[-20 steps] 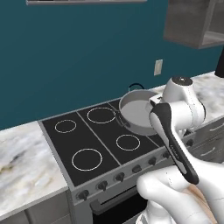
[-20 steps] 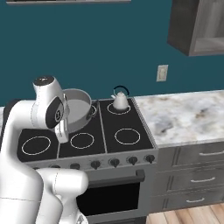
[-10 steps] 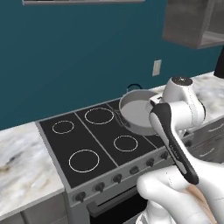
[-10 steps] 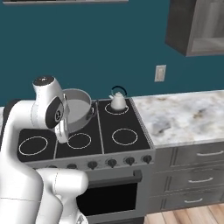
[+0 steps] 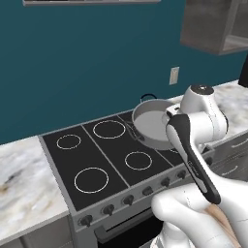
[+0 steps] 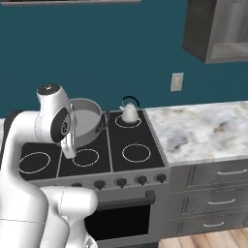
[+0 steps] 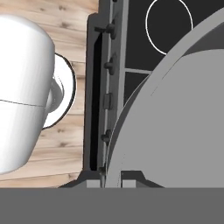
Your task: Pick the kettle from the cabinet and place it on a stove burner. Then pick the pot from the counter and place it on another stove burner. Finally, turn both burners on.
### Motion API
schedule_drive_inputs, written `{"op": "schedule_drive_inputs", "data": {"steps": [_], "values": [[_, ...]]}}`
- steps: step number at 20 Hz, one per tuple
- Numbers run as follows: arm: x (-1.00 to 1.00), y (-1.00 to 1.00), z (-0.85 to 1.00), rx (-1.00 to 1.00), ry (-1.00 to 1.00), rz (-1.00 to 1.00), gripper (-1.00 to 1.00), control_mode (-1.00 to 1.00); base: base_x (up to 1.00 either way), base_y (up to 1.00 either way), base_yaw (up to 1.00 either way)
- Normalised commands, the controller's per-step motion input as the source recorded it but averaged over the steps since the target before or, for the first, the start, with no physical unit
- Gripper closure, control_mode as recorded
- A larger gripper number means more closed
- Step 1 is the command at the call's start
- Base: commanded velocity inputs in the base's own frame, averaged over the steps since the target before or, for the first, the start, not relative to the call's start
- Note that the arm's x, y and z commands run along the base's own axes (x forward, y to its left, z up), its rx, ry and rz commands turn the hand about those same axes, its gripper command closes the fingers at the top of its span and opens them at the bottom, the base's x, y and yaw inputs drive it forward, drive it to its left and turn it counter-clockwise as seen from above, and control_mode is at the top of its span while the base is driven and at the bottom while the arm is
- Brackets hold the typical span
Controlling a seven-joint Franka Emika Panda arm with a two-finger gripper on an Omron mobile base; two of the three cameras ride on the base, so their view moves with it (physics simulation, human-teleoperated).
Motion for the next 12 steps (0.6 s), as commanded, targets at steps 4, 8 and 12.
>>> {"op": "schedule_drive_inputs", "data": {"steps": [4, 8, 12], "values": [[0.00, 0.00, 0.00, 0.00, 0.00, 0.00, 1.00, 1.00, 0.44, -0.19, 0.05], [0.00, 0.00, 0.00, 0.00, 0.00, 0.00, 1.00, 1.00, 0.32, -0.29, 0.00], [0.00, 0.00, 0.00, 0.00, 0.00, 0.00, 1.00, 1.00, 0.45, -0.19, 0.02]]}}
